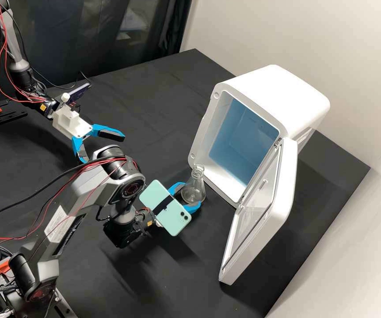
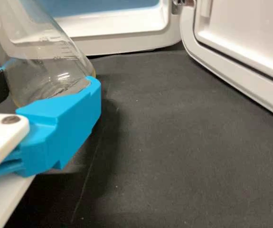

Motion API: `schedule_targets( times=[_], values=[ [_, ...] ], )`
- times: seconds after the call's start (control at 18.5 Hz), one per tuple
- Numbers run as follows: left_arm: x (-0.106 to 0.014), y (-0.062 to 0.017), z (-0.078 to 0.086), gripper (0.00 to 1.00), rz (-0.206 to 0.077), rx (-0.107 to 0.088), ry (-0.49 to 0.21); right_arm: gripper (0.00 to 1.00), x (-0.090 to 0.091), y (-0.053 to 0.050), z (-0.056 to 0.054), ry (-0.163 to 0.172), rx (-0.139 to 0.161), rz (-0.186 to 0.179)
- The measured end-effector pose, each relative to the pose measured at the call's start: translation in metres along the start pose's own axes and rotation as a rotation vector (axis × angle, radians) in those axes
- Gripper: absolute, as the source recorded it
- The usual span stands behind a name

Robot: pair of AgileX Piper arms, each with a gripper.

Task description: Take the flask out of the incubator

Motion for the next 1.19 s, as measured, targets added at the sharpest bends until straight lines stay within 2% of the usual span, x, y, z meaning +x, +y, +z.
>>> schedule_targets(
  times=[0.11, 0.16, 0.54, 0.7, 0.97, 1.19],
  values=[
    [0.0, 0.0, 0.0, 1.0, 0.0, 0.0, 0.0, 0.0, -0.002, 0.0, 0.007, 0.009, -0.002, -0.016],
    [0.0, 0.0, 0.0, 1.0, 0.0, 0.0, 0.0, 0.0, -0.005, -0.001, 0.011, 0.009, -0.004, -0.039],
    [0.0, -0.0002, 0.001, 1.0, -0.001, 0.0, -0.003, 0.0, -0.027, 0.009, 0.037, 0.008, -0.001, -0.133],
    [0.0, -0.0002, 0.001, 1.0, 0.0, 0.0, -0.002, 0.0, -0.038, 0.011, 0.044, 0.014, 0.008, -0.176],
    [0.0, -0.0001, 0.001, 1.0, 0.001, -0.002, 0.001, 0.0, -0.057, 0.015, 0.052, 0.034, 0.006, -0.228],
    [0.001, -0.0004, 0.002, 1.0, 0.0, -0.002, -0.003, 0.0, -0.067, 0.016, 0.054, 0.046, -0.01, -0.251]
  ],
)
